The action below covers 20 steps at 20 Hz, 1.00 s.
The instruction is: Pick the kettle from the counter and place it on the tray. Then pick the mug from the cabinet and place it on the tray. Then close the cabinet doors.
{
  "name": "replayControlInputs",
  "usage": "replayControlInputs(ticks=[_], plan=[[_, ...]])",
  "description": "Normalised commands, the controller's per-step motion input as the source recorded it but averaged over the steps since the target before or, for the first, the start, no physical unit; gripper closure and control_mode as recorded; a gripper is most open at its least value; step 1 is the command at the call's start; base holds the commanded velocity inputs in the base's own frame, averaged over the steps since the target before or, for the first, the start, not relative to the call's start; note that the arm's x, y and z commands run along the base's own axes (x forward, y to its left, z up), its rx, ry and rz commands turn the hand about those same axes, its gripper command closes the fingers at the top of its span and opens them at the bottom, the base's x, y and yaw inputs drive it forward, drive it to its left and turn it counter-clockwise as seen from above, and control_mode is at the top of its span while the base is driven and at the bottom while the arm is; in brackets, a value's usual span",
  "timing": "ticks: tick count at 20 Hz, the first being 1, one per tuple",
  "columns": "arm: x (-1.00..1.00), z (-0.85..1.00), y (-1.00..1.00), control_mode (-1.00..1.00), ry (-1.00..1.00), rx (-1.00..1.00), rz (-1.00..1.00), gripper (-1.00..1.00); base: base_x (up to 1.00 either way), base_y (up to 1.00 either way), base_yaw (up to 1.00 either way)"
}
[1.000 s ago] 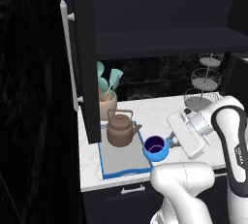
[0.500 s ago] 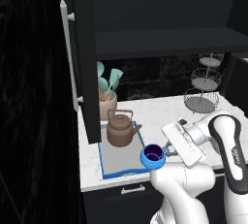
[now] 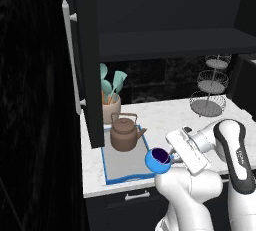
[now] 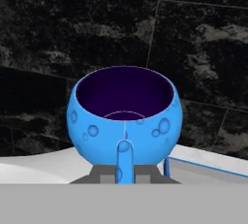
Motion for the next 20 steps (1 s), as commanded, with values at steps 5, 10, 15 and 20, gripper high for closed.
replayControlInputs(ticks=[5, 10, 15, 20], plan=[[0.28, -0.26, 0.00, -1.00, 0.00, 0.07, 0.04, 1.00, 0.00, 0.00, 0.00], [0.34, -0.08, 0.00, -1.00, -0.05, -0.01, 0.01, 1.00, 0.00, 0.00, 0.00], [0.44, -0.01, 0.00, -1.00, 0.00, -0.13, 0.00, 1.00, 0.00, 0.00, 0.00], [0.40, -0.20, 0.00, -1.00, -0.01, -0.12, 0.00, 1.00, 0.00, 0.00, 0.00]])
